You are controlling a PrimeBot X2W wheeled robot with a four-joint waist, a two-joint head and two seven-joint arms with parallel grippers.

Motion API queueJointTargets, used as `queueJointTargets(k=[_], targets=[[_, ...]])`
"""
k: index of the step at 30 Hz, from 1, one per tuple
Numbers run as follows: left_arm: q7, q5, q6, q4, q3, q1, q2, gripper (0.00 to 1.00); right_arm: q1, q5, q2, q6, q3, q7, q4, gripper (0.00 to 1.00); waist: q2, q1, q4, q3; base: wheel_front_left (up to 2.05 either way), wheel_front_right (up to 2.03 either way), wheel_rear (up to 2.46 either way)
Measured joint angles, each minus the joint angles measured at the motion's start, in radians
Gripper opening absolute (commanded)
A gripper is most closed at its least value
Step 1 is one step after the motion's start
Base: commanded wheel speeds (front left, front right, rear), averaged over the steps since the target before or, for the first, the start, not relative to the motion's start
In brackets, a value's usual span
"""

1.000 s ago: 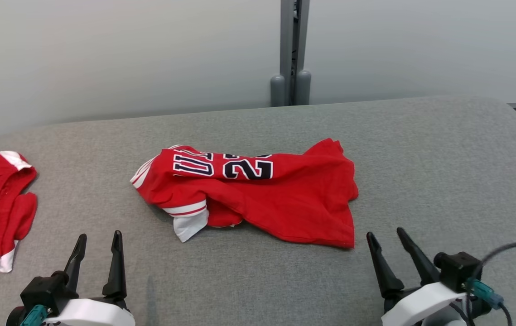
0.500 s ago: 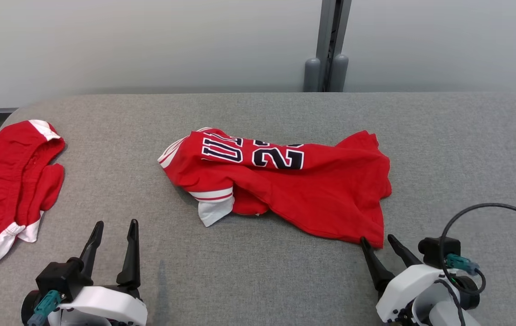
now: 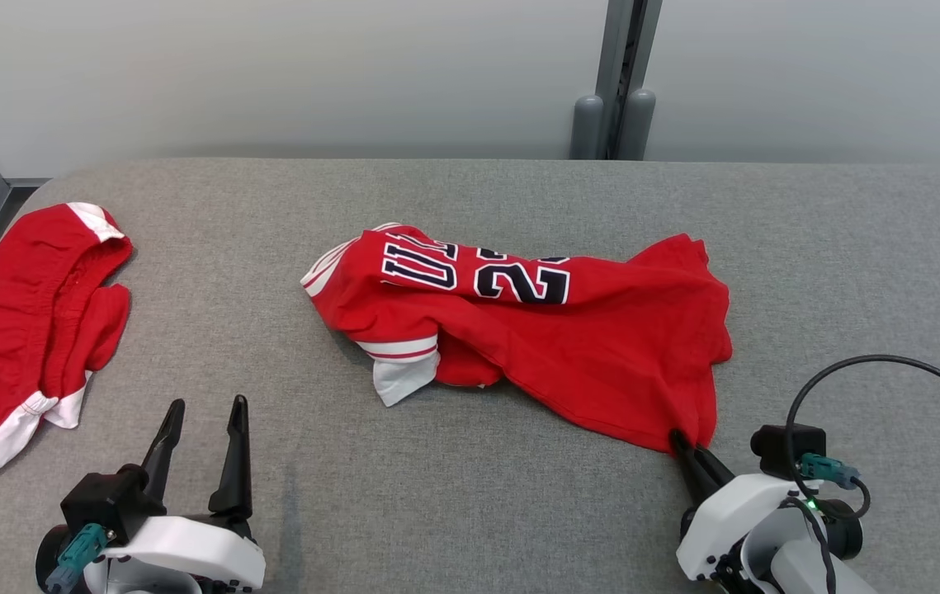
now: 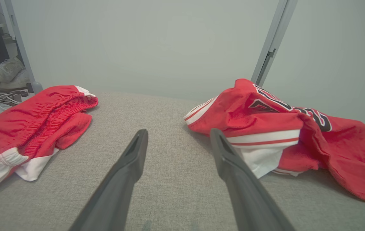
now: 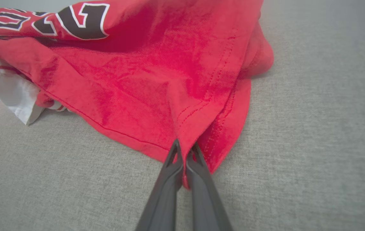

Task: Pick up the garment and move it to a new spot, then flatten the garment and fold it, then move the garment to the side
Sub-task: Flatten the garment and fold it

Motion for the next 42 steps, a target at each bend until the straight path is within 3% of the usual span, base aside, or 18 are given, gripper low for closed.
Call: queueJointTargets(k=[7,12,23,34,35,36,38,42], targets=[[0.000,0.000,-0.003,0.001,-0.001,0.001,0.000,1.00,-0.008,0.026,-0.017,0.000,0.018,-0.009,-0.019,0.00,0.0000,0.0000,-0.022,-0.008,0.00,0.00,0.00],[0.000,0.000,-0.003,0.001,-0.019,0.004,0.000,1.00,0.001,0.040,-0.072,0.000,-0.002,-0.011,-0.069,0.00,0.0000,0.0000,-0.047,-0.019,0.00,0.00,0.00],[0.000,-0.016,-0.003,0.010,-0.045,0.019,0.013,1.00,0.064,0.026,-0.167,0.000,-0.135,-0.012,-0.140,0.00,0.0000,0.0000,-0.101,-0.022,0.00,0.00,0.00],[0.000,-0.034,-0.003,0.030,-0.074,0.016,0.037,1.00,0.118,-0.069,-0.191,0.000,-0.318,-0.012,-0.158,0.02,0.0000,0.0000,-0.114,-0.012,0.00,0.00,0.00],[0.000,-0.035,-0.003,0.030,-0.076,0.015,0.038,1.00,0.120,-0.078,-0.186,0.000,-0.330,-0.013,-0.160,0.31,0.0000,0.0000,-0.112,-0.011,0.00,0.00,0.00],[0.000,-0.035,-0.003,0.031,-0.077,0.014,0.039,1.00,0.123,-0.089,-0.178,0.000,-0.341,-0.012,-0.160,0.40,0.0000,0.0000,-0.111,-0.010,0.00,0.00,0.00],[0.000,-0.038,-0.003,0.032,-0.076,0.011,0.041,1.00,0.131,-0.106,-0.163,0.000,-0.355,-0.012,-0.161,1.00,0.0000,0.0000,-0.109,-0.006,0.00,0.00,0.00],[0.000,-0.041,-0.003,0.035,-0.077,0.000,0.041,1.00,0.134,-0.132,-0.137,0.000,-0.382,-0.012,-0.167,1.00,0.0000,0.0000,-0.103,-0.004,0.00,0.00,0.00]])
